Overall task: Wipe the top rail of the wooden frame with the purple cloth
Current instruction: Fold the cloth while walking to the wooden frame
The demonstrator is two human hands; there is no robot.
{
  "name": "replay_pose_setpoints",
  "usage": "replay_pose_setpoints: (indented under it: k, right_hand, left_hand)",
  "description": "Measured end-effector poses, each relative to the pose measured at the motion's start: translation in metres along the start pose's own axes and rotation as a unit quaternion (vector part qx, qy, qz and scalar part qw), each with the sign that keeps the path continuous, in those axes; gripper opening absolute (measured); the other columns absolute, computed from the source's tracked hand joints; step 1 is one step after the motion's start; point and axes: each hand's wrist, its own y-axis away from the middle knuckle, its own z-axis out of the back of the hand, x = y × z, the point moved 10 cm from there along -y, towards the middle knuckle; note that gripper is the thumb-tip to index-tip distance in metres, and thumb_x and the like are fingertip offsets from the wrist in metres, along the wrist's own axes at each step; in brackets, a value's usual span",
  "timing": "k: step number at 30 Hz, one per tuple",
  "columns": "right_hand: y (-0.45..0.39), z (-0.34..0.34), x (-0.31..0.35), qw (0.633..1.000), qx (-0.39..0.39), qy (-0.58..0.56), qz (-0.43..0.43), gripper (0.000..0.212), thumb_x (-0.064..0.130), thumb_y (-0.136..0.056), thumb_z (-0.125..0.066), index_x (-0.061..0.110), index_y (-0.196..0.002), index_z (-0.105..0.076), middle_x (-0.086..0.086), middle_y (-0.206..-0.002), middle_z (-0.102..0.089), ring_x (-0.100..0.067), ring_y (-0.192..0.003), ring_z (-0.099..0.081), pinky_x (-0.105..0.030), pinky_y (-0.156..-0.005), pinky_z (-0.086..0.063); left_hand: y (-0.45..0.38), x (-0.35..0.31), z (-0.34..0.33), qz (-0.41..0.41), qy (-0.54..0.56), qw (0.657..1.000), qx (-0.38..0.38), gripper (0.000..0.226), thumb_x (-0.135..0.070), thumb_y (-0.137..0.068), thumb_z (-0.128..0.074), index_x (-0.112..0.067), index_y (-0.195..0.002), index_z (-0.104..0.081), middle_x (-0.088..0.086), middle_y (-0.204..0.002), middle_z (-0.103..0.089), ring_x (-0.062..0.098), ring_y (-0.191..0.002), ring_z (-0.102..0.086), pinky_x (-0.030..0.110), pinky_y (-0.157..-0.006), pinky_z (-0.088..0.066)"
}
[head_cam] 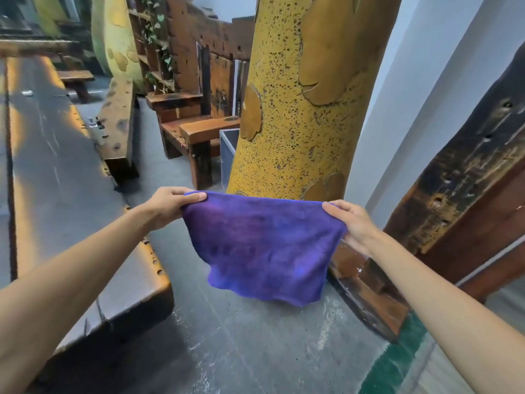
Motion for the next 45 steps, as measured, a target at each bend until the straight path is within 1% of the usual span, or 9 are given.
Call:
replay_pose_setpoints:
  k: [5, 11, 15, 20, 27, 34, 37, 41, 45]
  right_hand:
    - [-0.066, 0.014, -0.022, 0.994, -0.048, -0.075, -0.055, 0.02, 0.025, -0.088, -0.076, 0.007, -0.097, -0.071, -0.01, -0.09, -0.073, -0.017, -0.073, -0.068, -0.027, -0.068, -0.057]
    - [-0.102, 0.017, -0.037, 0.978, -0.121, -0.147, -0.087, 0.031, 0.018, -0.091, -0.075, 0.0, -0.115, -0.068, -0.015, -0.105, -0.071, -0.023, -0.091, -0.066, -0.036, -0.083, -0.056]
    - [-0.108, -0.008, -0.033, 0.971, -0.148, -0.163, -0.094, 0.031, 0.013, -0.087, -0.079, -0.002, -0.113, -0.071, -0.016, -0.104, -0.073, -0.024, -0.093, -0.067, -0.041, -0.092, -0.055]
    - [-0.11, -0.053, -0.017, 0.988, -0.11, -0.082, -0.077, 0.005, 0.007, -0.089, -0.074, 0.007, -0.093, -0.077, -0.007, -0.089, -0.078, -0.011, -0.072, -0.073, -0.024, -0.062, -0.058]
    - [-0.1, -0.092, -0.002, 0.991, -0.095, 0.093, -0.023, 0.016, 0.007, -0.088, -0.072, 0.021, -0.087, -0.08, 0.001, -0.086, -0.079, -0.016, -0.088, -0.075, -0.028, -0.077, -0.062]
    - [-0.093, -0.085, 0.01, 0.961, -0.161, 0.218, 0.05, 0.021, 0.02, -0.082, -0.08, 0.026, -0.102, -0.081, 0.015, -0.085, -0.075, 0.007, -0.081, -0.067, -0.014, -0.074, -0.052]
    - [-0.092, -0.085, 0.013, 0.959, -0.156, 0.227, 0.06, 0.023, 0.022, -0.084, -0.074, 0.026, -0.106, -0.08, 0.02, -0.079, -0.074, 0.009, -0.081, -0.069, -0.014, -0.074, -0.055]
    - [-0.095, -0.089, 0.01, 0.977, -0.09, 0.184, 0.055, 0.031, 0.013, -0.084, -0.064, 0.027, -0.108, -0.078, 0.009, -0.095, -0.079, -0.004, -0.094, -0.074, -0.034, -0.091, -0.059]
    - [-0.097, -0.093, 0.018, 0.951, -0.023, 0.279, 0.129, 0.039, 0.009, -0.088, -0.059, 0.033, -0.115, -0.072, 0.02, -0.094, -0.077, 0.006, -0.096, -0.069, -0.014, -0.09, -0.051]
  left_hand:
    - [-0.046, 0.007, -0.023, 0.027, 0.047, 0.998, 0.01, 0.045, -0.032, -0.066, -0.088, -0.005, -0.101, -0.081, 0.01, -0.104, -0.078, 0.018, -0.089, -0.071, 0.028, -0.08, -0.057]
    - [-0.08, 0.009, -0.057, 0.061, 0.06, 0.996, 0.011, 0.034, -0.037, -0.061, -0.088, -0.009, -0.08, -0.084, 0.004, -0.078, -0.075, 0.008, -0.065, -0.068, 0.018, -0.064, -0.058]
    - [-0.094, 0.001, -0.09, 0.074, 0.1, 0.991, 0.047, 0.025, -0.021, -0.072, -0.087, -0.004, -0.089, -0.082, 0.007, -0.08, -0.075, 0.009, -0.062, -0.068, 0.018, -0.064, -0.058]
    - [-0.103, -0.006, -0.131, 0.087, 0.117, 0.986, 0.081, 0.019, 0.002, -0.087, -0.073, 0.006, -0.106, -0.073, 0.011, -0.082, -0.074, 0.012, -0.063, -0.069, 0.018, -0.064, -0.056]
    - [-0.095, -0.015, -0.184, 0.075, 0.097, 0.972, 0.198, 0.025, 0.006, -0.099, -0.051, 0.004, -0.111, -0.074, 0.019, -0.108, -0.076, 0.026, -0.1, -0.072, 0.037, -0.095, -0.057]
    - [-0.079, -0.02, -0.21, 0.041, 0.087, 0.952, 0.289, 0.042, 0.01, -0.087, -0.043, 0.003, -0.115, -0.073, 0.016, -0.112, -0.076, 0.019, -0.1, -0.074, 0.024, -0.084, -0.057]
    - [-0.077, -0.02, -0.21, 0.002, -0.006, 0.953, 0.302, 0.042, -0.003, -0.083, -0.06, -0.017, -0.119, -0.076, 0.008, -0.111, -0.077, 0.021, -0.107, -0.071, 0.034, -0.095, -0.054]
    - [-0.088, -0.023, -0.196, -0.057, -0.122, 0.968, 0.211, 0.042, -0.007, -0.081, -0.078, -0.035, -0.111, -0.076, -0.016, -0.057, -0.064, 0.004, -0.056, -0.056, 0.035, -0.067, -0.037]
    - [-0.086, -0.04, -0.195, -0.12, -0.155, 0.959, 0.206, 0.044, 0.006, -0.084, -0.059, -0.026, -0.106, -0.08, -0.001, -0.075, -0.073, 0.013, -0.069, -0.056, 0.032, -0.069, -0.046]
